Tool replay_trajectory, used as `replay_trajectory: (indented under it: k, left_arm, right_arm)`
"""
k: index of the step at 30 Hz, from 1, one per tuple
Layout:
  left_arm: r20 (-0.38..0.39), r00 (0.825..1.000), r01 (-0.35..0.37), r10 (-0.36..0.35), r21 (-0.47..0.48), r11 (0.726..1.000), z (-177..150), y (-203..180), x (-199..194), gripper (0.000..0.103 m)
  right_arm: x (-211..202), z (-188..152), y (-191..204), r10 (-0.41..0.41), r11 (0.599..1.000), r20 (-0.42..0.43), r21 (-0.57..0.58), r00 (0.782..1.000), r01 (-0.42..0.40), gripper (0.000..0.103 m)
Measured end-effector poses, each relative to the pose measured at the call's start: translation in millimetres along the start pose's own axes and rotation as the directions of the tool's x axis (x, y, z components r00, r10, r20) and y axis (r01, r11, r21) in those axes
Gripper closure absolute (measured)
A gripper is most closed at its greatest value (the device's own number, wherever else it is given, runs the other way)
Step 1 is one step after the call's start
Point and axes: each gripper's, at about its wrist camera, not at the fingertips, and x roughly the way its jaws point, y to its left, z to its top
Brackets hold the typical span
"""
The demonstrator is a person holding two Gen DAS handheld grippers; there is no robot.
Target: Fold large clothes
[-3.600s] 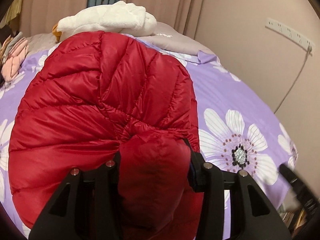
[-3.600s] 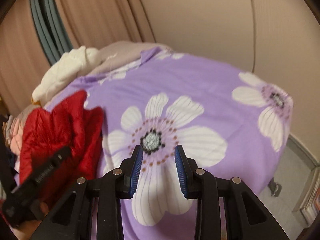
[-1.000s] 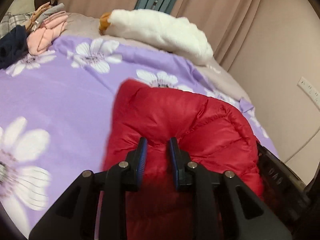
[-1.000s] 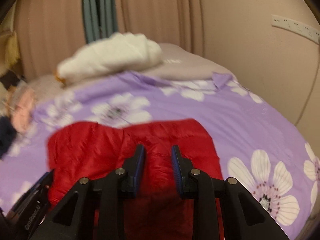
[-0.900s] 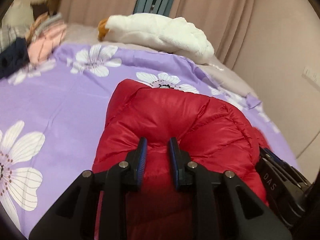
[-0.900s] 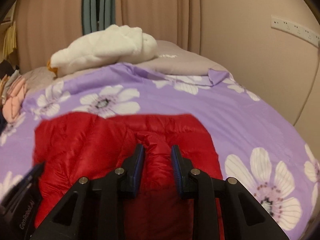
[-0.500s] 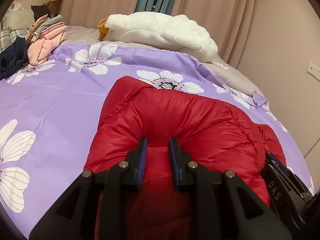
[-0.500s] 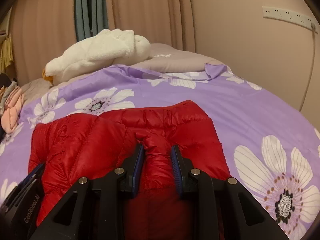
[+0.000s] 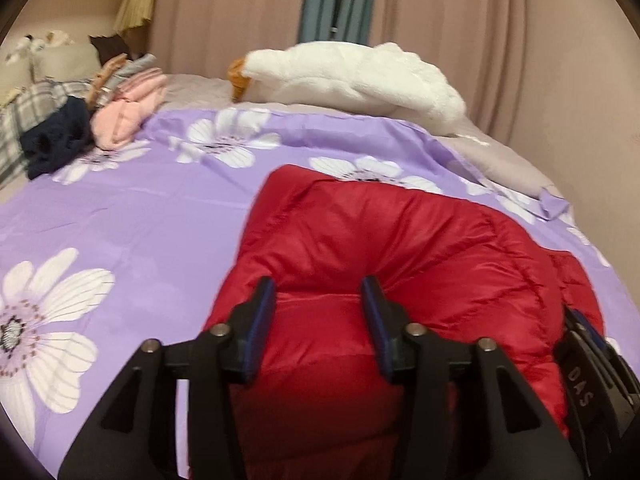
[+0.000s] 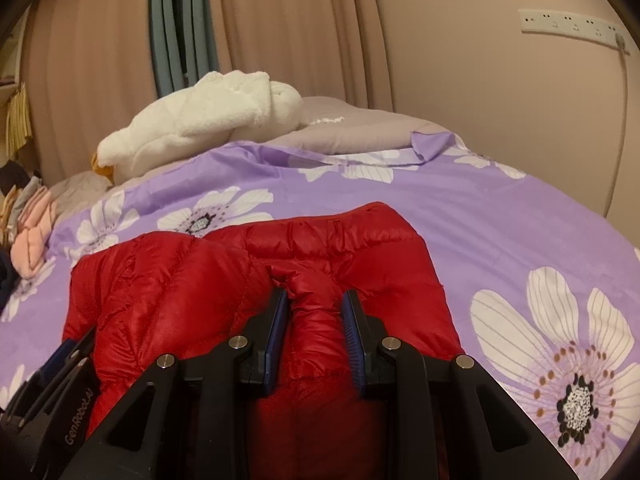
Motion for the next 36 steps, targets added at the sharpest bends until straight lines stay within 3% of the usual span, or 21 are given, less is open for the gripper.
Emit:
replay_trajectory:
  k: [36]
  left_arm:
    - [-0.007,1.0,0.012,-0.013,-0.025,1.0,-0.7,4.6,2.8,0.053]
  right_arm:
    - [-1.0,-0.6,0.7,-0.003,1.0,0.007,-0.004,1.0,0.003,0.076]
